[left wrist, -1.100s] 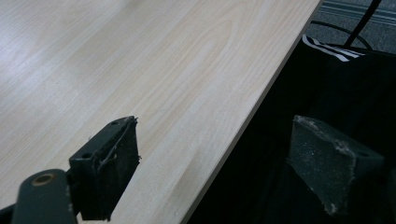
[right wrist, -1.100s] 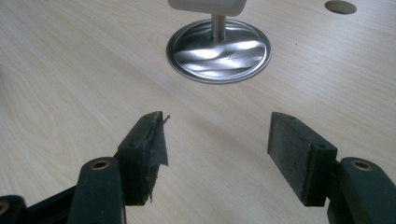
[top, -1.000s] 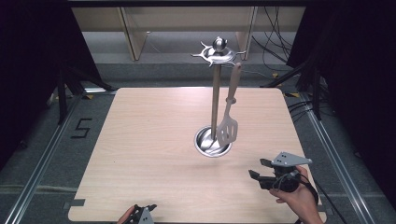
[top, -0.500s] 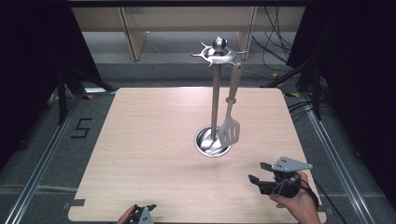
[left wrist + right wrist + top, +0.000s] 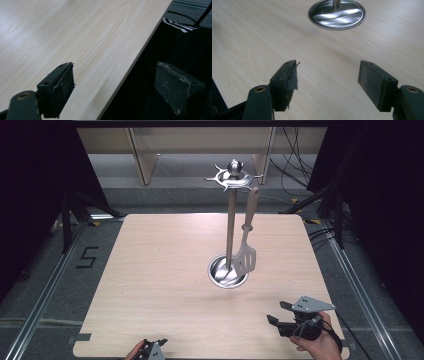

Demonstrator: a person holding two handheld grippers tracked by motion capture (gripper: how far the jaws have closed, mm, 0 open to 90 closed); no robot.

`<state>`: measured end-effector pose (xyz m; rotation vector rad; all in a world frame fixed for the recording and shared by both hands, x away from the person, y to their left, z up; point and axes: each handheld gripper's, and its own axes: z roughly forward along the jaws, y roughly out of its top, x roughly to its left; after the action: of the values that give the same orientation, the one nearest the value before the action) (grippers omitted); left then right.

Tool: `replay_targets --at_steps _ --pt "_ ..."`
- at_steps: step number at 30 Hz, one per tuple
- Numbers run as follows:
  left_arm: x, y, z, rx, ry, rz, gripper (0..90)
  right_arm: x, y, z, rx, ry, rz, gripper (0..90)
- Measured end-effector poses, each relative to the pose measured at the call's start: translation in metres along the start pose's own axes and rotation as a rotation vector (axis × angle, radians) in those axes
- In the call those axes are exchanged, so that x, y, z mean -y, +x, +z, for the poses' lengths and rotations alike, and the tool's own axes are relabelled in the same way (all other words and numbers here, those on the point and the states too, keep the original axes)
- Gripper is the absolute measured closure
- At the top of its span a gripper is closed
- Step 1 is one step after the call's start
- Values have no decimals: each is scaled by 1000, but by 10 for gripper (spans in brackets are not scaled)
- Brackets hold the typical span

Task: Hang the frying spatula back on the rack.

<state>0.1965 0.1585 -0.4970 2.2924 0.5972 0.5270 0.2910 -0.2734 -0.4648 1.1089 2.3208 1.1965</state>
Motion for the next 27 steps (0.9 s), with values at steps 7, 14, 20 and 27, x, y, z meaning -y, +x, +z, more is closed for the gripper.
replay_targets --at_steps 7,14,20,27 --pt "0 0 0 -2 2 2 155 6 6 -2 -11 1 8 321" --pt "0 -1 1 8 -6 -7 155 13 8 -4 -11 6 -15 318" --pt "0 -1 1 8 -6 -7 155 20 12 -6 -10 21 -7 313" --pt "0 0 2 10 5 -5 155 24 13 -8 -20 9 -35 312"
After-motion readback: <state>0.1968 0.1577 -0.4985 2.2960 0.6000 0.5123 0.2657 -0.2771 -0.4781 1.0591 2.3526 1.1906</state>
